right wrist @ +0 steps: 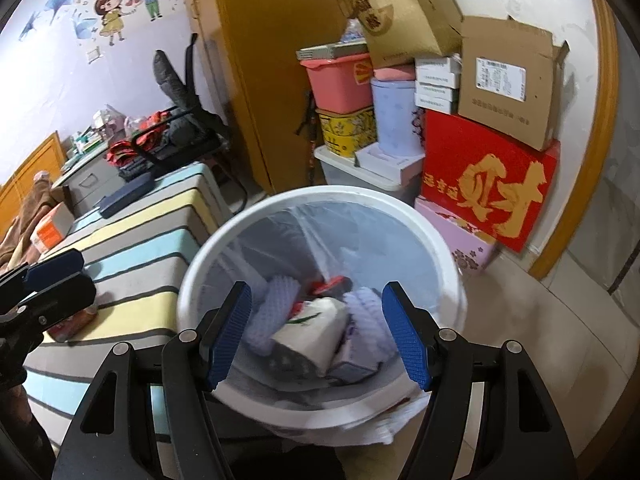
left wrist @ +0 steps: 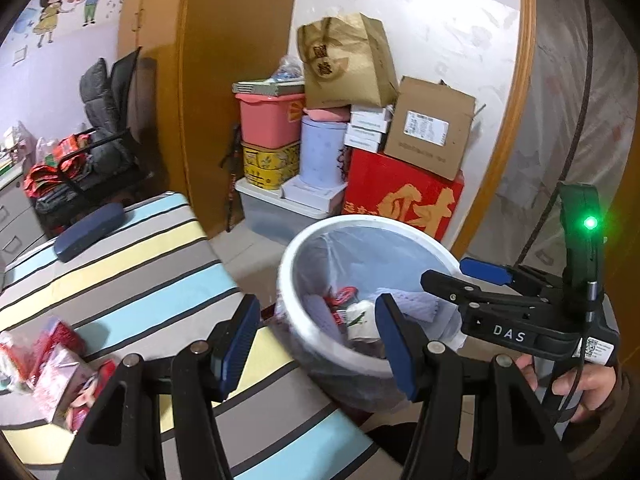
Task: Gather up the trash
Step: 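Move both tools back over the table toward the remaining trash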
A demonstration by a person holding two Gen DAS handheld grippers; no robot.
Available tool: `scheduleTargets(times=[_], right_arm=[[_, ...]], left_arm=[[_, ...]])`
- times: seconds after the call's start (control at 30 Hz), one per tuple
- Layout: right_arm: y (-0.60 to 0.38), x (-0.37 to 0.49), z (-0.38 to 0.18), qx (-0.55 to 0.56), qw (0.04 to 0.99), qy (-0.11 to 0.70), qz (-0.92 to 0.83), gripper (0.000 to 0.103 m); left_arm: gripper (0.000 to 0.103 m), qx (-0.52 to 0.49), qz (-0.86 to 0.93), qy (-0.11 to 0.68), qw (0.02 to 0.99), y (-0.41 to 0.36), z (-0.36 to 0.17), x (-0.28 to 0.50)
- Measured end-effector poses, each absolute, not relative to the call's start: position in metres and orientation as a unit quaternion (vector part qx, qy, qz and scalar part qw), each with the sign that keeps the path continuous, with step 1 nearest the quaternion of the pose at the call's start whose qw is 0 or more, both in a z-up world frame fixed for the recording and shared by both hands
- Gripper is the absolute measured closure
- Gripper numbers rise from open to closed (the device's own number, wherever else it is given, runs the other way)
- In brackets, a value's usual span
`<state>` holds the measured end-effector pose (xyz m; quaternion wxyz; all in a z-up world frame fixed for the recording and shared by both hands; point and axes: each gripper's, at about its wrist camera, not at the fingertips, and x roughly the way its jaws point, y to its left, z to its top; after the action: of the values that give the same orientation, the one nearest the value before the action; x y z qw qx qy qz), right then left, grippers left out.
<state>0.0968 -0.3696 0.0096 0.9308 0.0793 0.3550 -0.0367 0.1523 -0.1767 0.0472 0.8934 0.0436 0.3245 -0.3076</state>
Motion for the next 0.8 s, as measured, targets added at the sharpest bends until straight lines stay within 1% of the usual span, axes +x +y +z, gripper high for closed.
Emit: scheduleTargets(times=[0.4, 0.8], right_arm=[[-0.311, 0.101, 0.008, 0.087, 0.933, 0.349, 0.019, 0.034], [-0.244, 0.116, 0.002, 0.072, 0.923, 0.366, 0.089, 0.034]], left_arm=[[0.041, 0.019, -0.238, 0.314, 0.919, -0.095, 0.049, 0.144], [0.04, -0.018, -0.143, 0.32, 0.936, 0.0, 0.037, 0.152]])
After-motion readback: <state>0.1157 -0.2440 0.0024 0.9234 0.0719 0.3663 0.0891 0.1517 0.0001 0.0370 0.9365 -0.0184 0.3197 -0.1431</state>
